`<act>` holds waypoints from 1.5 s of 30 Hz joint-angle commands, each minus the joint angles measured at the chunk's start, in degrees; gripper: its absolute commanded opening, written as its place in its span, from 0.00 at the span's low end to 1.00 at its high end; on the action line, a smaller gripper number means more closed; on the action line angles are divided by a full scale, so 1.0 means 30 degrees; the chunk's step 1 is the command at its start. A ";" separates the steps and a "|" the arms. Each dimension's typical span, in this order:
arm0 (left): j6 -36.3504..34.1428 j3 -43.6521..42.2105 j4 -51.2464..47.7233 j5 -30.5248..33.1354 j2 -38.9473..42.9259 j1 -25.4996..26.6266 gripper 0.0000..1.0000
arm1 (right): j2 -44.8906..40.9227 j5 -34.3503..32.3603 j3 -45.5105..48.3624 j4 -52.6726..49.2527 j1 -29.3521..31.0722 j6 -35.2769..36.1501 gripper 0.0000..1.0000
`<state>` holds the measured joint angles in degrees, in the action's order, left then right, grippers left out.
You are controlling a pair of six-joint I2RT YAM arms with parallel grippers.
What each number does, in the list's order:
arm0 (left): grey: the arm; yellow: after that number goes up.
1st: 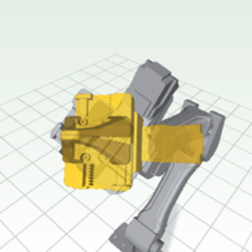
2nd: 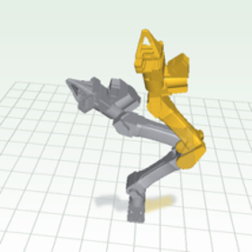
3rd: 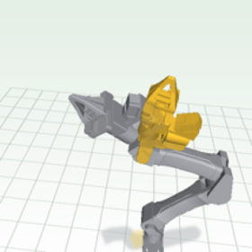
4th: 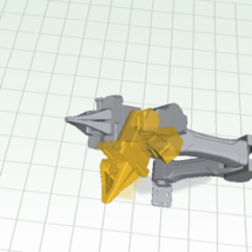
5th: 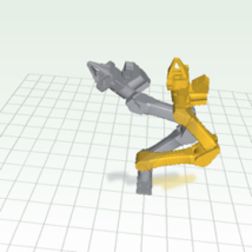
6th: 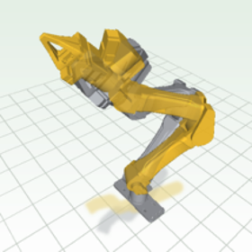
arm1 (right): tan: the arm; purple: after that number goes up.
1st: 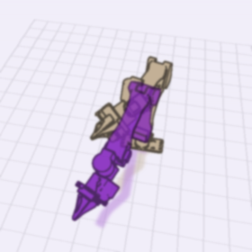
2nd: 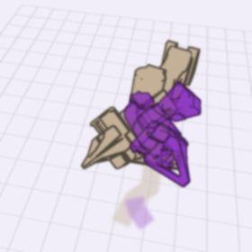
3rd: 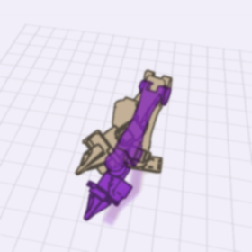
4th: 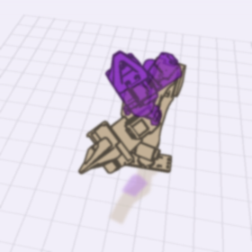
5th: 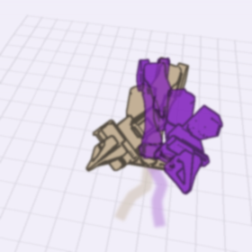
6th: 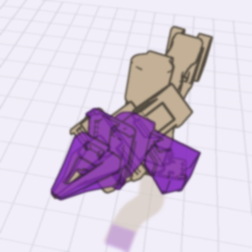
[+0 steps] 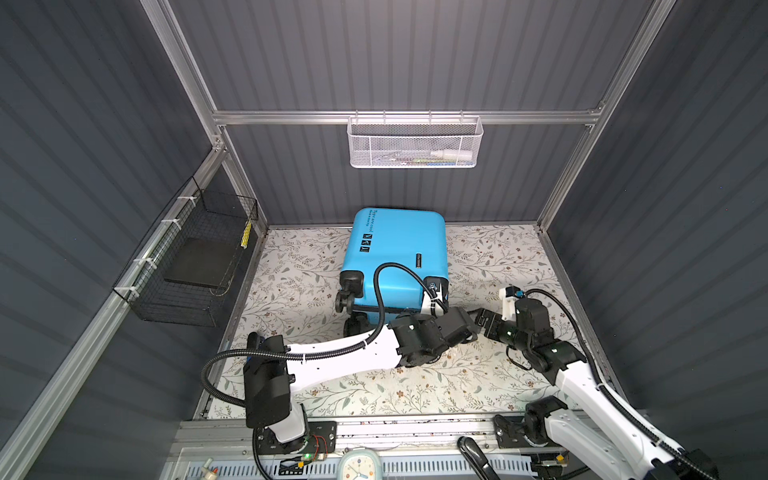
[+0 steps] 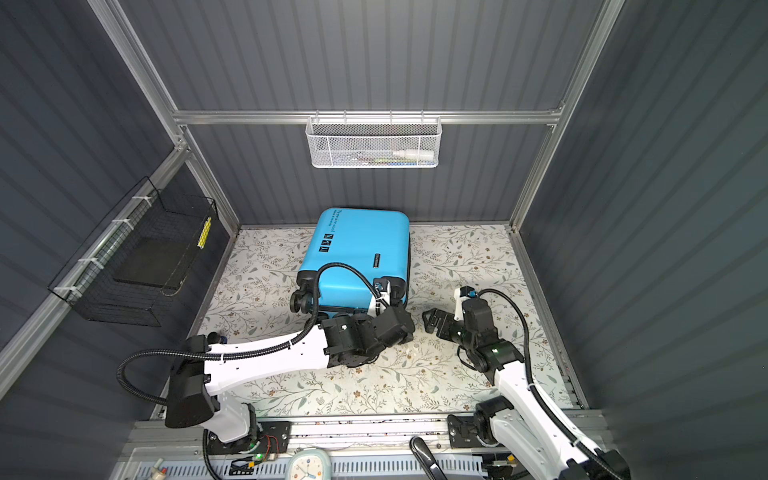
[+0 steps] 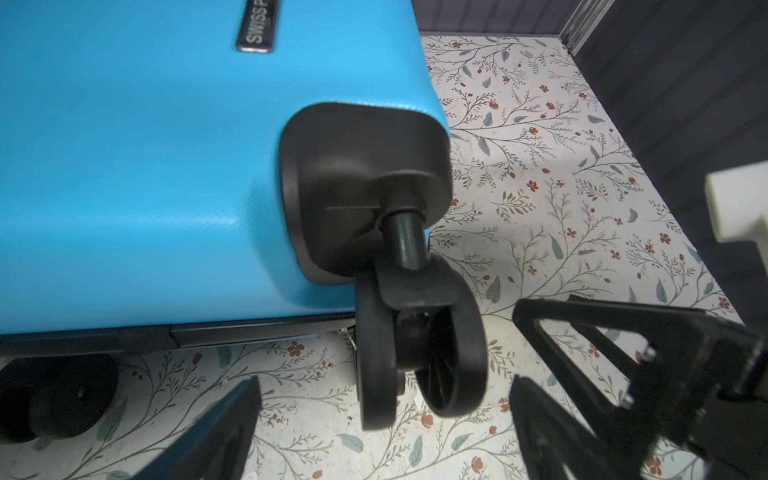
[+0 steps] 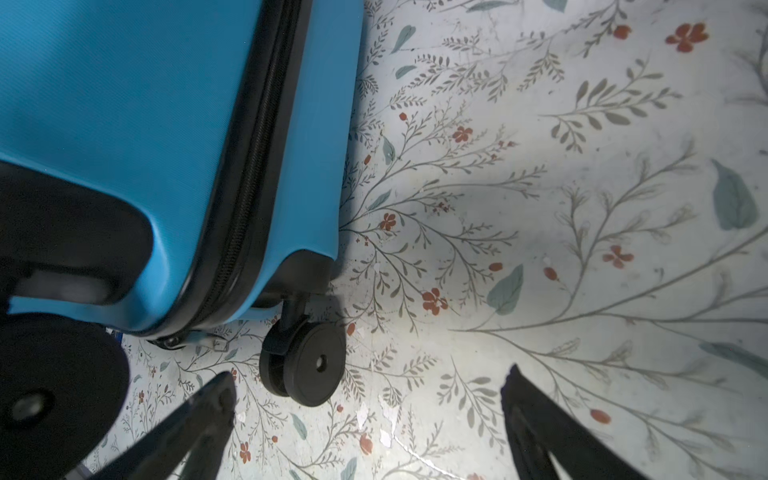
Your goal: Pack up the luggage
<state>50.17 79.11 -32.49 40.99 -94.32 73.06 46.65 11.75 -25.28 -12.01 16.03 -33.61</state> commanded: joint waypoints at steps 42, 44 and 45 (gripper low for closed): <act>-0.3671 0.1196 0.4689 -0.1603 -0.0290 -0.0007 0.00 | 0.0119 0.1586 0.4734 0.9124 0.5249 0.1678 0.47; -0.3653 0.1276 0.4817 -0.1867 -0.0149 -0.0006 0.00 | 0.0488 0.1195 0.4734 0.9884 0.5613 0.1869 0.42; -0.3620 0.1270 0.4850 -0.1986 -0.0087 -0.0007 0.00 | 0.0692 0.1002 0.4706 1.0229 0.5774 0.1982 0.40</act>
<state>43.07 78.67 -25.23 38.83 -98.00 72.20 47.86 17.23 -11.29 13.37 32.18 -29.28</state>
